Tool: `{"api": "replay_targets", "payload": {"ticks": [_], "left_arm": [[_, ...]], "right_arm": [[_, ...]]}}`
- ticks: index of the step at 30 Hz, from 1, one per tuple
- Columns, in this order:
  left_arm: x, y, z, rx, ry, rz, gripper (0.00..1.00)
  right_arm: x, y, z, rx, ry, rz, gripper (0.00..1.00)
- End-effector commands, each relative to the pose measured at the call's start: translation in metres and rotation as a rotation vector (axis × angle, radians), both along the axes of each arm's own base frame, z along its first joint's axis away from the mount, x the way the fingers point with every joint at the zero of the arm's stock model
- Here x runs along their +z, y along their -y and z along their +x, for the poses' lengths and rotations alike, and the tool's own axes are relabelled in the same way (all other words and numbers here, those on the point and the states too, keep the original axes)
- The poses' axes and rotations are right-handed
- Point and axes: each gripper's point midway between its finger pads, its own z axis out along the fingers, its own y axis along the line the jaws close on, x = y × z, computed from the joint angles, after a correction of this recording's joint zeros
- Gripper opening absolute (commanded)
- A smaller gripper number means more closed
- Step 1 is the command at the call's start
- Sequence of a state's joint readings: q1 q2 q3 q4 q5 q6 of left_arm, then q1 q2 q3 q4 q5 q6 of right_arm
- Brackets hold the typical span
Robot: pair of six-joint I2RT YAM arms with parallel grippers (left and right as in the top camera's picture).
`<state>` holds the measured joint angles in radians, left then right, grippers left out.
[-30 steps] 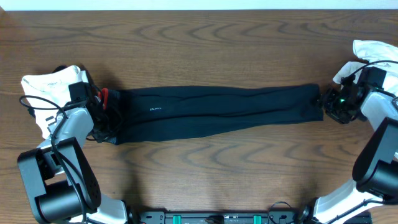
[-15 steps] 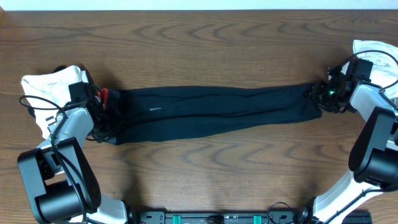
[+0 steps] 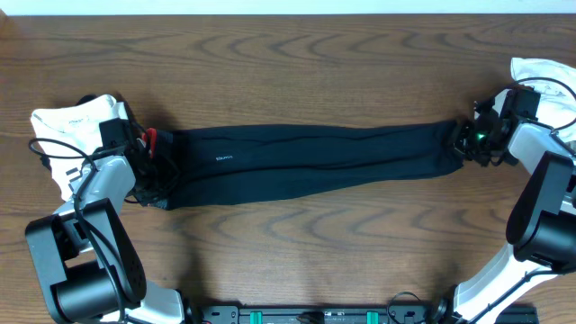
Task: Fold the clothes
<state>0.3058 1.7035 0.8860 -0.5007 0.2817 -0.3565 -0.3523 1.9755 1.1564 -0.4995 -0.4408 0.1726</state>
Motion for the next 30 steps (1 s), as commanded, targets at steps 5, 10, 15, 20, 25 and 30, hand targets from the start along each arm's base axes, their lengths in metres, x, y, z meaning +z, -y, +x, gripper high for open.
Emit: {"api": "replay_targets", "payload": {"ticks": [5, 10, 15, 20, 25, 30], "left_arm": [[0.039, 0.022, 0.018, -0.078, 0.132, -0.026, 0.82], [0.09, 0.048, 0.033, -0.227, 0.316, 0.037, 0.98], [0.121, 0.057, 0.031, -0.253, 0.402, 0.056, 0.98], [0.12, 0.058, 0.022, -0.253, 0.375, 0.048, 0.98], [0.116, 0.059, 0.015, -0.253, 0.344, 0.04, 0.98], [0.115, 0.059, 0.013, -0.253, 0.333, 0.037, 0.98]], "right_arm": [[0.002, 0.043, -0.032, -0.125, -0.094, -0.085, 0.01], [0.036, 0.077, -0.039, -0.233, -0.07, -0.128, 0.01], [0.06, 0.11, -0.064, -0.315, -0.145, -0.229, 0.01], [0.094, 0.137, -0.078, -0.359, -0.189, -0.323, 0.01], [0.135, 0.142, -0.071, -0.363, -0.151, -0.34, 0.01], [0.173, 0.117, -0.062, -0.298, -0.099, -0.342, 0.01]]}}
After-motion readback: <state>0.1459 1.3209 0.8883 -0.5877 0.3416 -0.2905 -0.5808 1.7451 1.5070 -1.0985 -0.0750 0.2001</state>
